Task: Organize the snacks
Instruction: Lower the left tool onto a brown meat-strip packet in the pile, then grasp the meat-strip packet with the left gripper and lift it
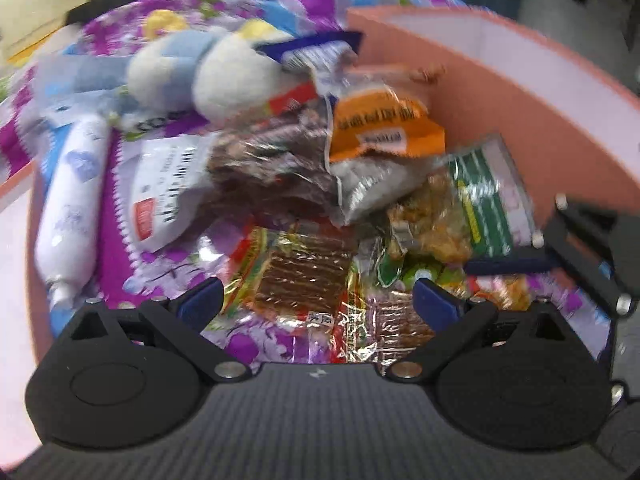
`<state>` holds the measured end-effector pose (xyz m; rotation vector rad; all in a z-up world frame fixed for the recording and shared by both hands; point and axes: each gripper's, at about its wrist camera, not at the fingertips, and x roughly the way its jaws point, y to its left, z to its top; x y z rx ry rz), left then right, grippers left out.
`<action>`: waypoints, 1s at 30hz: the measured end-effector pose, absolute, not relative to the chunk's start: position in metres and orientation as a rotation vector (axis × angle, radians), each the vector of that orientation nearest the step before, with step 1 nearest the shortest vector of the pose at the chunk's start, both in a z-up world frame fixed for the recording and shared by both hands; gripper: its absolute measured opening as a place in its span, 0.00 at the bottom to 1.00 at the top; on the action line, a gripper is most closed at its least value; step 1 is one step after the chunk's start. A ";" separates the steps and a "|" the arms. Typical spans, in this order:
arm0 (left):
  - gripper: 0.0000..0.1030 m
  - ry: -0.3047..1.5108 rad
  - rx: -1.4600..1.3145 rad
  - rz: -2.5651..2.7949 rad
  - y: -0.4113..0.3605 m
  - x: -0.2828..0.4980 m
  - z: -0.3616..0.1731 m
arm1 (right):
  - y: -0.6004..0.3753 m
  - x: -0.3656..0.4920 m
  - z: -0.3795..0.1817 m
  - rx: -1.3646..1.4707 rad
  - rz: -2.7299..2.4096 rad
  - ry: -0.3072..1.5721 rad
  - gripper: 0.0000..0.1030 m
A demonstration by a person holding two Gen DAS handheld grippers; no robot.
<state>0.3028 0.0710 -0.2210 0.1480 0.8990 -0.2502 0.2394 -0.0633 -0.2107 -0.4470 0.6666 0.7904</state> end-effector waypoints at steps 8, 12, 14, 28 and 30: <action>0.99 0.945 0.166 -0.300 0.079 0.328 -0.248 | -0.054 0.255 -0.234 -0.495 0.859 0.735 0.95; 0.98 0.985 0.147 -0.318 0.083 0.335 -0.255 | -0.059 0.260 -0.240 -0.430 0.872 0.766 0.96; 0.96 0.992 0.139 -0.313 0.083 0.336 -0.256 | -0.060 0.259 -0.241 -0.417 0.875 0.769 0.94; 0.52 1.008 0.156 -0.302 0.072 0.328 -0.228 | -0.071 0.255 -0.214 -0.385 0.729 0.787 0.20; 0.51 1.002 0.124 -0.281 0.074 0.322 -0.222 | -0.076 0.249 -0.211 -0.367 0.714 0.793 0.19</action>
